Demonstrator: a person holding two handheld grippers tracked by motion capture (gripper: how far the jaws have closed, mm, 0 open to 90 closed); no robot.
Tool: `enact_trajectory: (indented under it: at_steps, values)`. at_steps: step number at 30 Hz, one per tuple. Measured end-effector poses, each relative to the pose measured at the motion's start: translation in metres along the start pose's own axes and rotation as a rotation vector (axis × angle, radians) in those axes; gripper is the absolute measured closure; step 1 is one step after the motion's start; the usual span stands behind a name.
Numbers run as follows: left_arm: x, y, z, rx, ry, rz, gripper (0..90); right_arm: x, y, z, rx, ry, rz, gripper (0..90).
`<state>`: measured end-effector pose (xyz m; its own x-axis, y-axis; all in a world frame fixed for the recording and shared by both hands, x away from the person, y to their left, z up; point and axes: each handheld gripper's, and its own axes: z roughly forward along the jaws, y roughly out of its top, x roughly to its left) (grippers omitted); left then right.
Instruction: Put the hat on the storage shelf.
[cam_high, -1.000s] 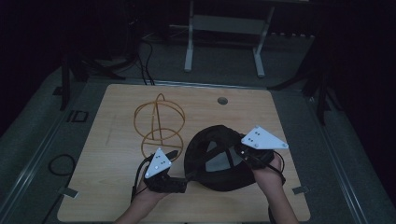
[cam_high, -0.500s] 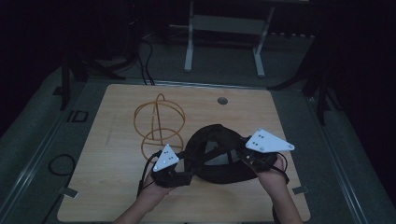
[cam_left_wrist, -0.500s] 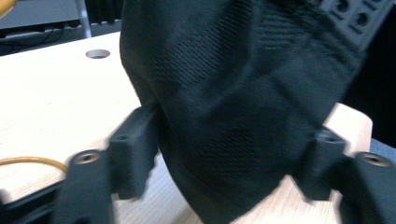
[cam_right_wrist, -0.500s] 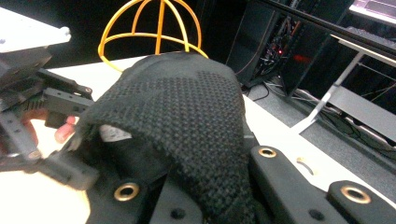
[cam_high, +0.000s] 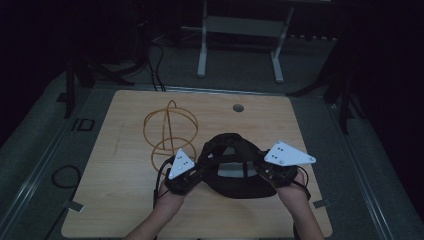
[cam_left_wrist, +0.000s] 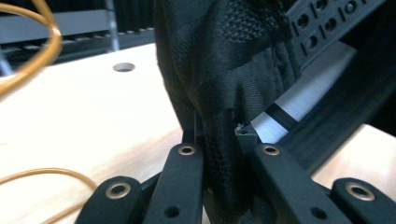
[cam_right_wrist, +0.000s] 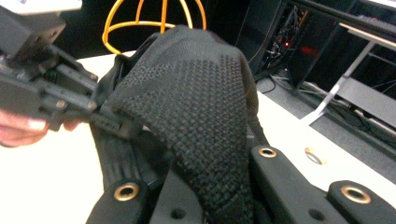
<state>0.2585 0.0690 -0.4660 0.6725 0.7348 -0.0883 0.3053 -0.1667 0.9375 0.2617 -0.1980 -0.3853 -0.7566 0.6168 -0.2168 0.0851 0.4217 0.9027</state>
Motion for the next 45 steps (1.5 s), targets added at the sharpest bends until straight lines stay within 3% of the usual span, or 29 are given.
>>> enact_trajectory:
  at_steps: [6,13,17,20,24,29,34,41,45]
  values:
    - [-0.001,0.004,0.002,-0.002,0.004,0.012,87.4,-0.002,-0.013,-0.002,-0.001,-0.006,0.052,86.9]
    - [-0.005,0.016,-0.003,-0.037,-0.014,0.016,87.6,-0.003,-0.018,-0.013,0.000,0.000,0.086,62.6]
    - [-0.007,0.025,-0.004,-0.059,-0.023,0.028,87.6,-0.002,-0.022,-0.021,-0.011,0.000,0.091,54.4]
    - [-0.009,0.030,-0.005,-0.075,-0.038,0.019,87.7,0.000,-0.028,-0.024,-0.014,0.009,0.110,50.1]
    - [-0.011,0.034,-0.006,-0.082,-0.022,0.043,87.7,0.000,-0.038,-0.029,-0.018,0.025,0.135,45.5]
    - [-0.008,0.040,-0.007,-0.086,-0.020,0.036,87.8,-0.001,-0.048,-0.037,-0.020,0.030,0.164,43.5]
    - [-0.010,0.046,-0.009,-0.091,-0.017,0.051,87.7,0.001,-0.057,-0.043,-0.001,0.049,0.166,40.5]
    - [-0.017,0.052,-0.009,-0.103,-0.026,0.063,87.7,0.012,-0.065,-0.049,0.033,0.109,0.128,36.9]
    - [-0.014,0.053,-0.008,-0.112,-0.035,0.043,87.7,0.015,-0.068,-0.052,0.034,0.149,0.136,28.5]
